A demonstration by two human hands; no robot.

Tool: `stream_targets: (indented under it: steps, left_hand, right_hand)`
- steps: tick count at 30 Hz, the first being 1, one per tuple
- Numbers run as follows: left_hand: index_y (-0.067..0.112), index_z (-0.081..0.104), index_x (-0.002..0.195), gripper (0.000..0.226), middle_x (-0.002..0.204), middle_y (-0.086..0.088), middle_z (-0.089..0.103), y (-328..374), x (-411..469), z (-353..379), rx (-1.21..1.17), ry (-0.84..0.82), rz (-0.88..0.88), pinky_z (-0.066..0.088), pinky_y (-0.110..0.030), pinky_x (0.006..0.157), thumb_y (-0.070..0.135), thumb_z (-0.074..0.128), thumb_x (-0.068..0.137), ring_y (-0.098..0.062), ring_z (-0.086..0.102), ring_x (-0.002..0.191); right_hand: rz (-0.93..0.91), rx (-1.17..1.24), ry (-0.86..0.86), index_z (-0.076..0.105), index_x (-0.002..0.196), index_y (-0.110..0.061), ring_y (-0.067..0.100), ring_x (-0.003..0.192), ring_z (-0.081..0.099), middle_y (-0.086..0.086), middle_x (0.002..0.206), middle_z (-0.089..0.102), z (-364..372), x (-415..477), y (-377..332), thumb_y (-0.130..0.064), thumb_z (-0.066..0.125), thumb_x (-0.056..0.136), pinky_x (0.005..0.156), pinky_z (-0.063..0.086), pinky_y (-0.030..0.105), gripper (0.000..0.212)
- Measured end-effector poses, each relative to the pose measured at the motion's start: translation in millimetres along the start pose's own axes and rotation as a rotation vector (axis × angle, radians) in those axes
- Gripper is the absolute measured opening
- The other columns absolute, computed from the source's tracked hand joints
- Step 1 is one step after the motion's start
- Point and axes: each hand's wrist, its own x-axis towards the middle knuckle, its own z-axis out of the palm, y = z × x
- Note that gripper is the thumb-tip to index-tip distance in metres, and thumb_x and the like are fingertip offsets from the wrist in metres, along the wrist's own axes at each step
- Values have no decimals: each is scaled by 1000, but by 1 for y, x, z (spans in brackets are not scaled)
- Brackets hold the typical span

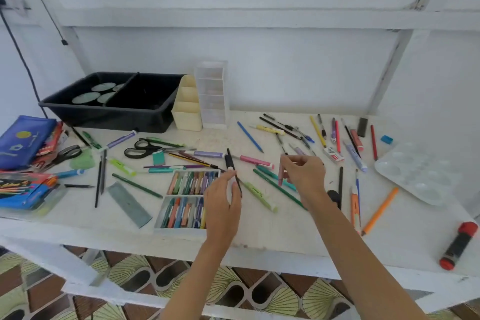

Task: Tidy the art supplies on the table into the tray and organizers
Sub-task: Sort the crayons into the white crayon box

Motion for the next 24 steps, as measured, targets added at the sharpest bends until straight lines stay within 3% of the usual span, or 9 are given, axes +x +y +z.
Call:
stream_targets:
  steps: [2,4,7,12,15,17,19,22,24]
  left_hand:
    - [21,56,122,27,121,8,57,-16,8,-30,6,27,-20,30,-20,99,22,43,98,-11,48,116]
    - [22,56,121,27,120,2,60,-34,17,-60,-10,40,-34,41,-32,99,25,45,97,-17,52,114]
    - [26,49,128,36,127,3,56,-59,19,-101,-101,-27,-79,44,-31,100,34,47,93,-12,50,118]
    - [51,18,141,73,149,16,31,-101,16,-156,-189,-387,-236,14,-51,116,61,57,80,-10,15,143]
    - [58,-6,139,112,152,24,17,-108,16,-173,-57,-626,-265,1,-52,116,70,72,59,-11,-9,143]
    - [54,-13,140,121,152,26,12,-112,16,-176,-11,-689,-230,-1,-47,115,64,76,57,-10,-18,139]
    - [45,-14,143,121,151,26,15,-114,14,-176,-87,-695,-201,-2,-43,117,57,76,64,-3,-16,139]
    - [26,-13,147,107,149,20,18,-119,14,-174,-118,-695,-135,-5,-34,117,39,69,80,33,-6,119]
    - [20,-12,147,100,145,21,22,-125,14,-171,-120,-691,-76,-8,-31,117,33,65,85,38,5,115]
  right_hand:
    - [76,127,-120,70,72,-2,24,60,64,14,66,68,24,-13,-2,-9,63,86,61,52,27,18]
    - [129,196,-206,70,77,2,21,56,64,13,73,70,51,-27,0,-8,62,87,56,53,24,16]
    - [173,269,-296,67,96,1,23,56,65,16,73,70,90,-48,9,-8,64,87,57,54,23,13]
    - [94,279,-285,66,101,0,33,68,70,18,78,71,145,-81,19,-8,63,88,70,59,38,15]
    - [-52,218,-203,64,95,-10,20,68,71,8,77,72,169,-100,20,-7,66,85,69,59,33,11]
    - [-221,131,-170,63,91,-15,15,71,69,4,77,70,180,-109,24,-4,67,83,69,57,25,13]
    - [-396,21,-165,61,89,-15,9,71,66,0,76,69,187,-118,30,-2,67,83,69,54,18,15]
    - [-557,-124,-222,62,89,-17,4,74,65,-5,79,68,191,-125,43,-2,69,81,70,54,18,18]
    - [-632,-230,-270,63,91,-18,3,79,63,-9,84,68,191,-128,52,-6,68,81,72,53,20,16]
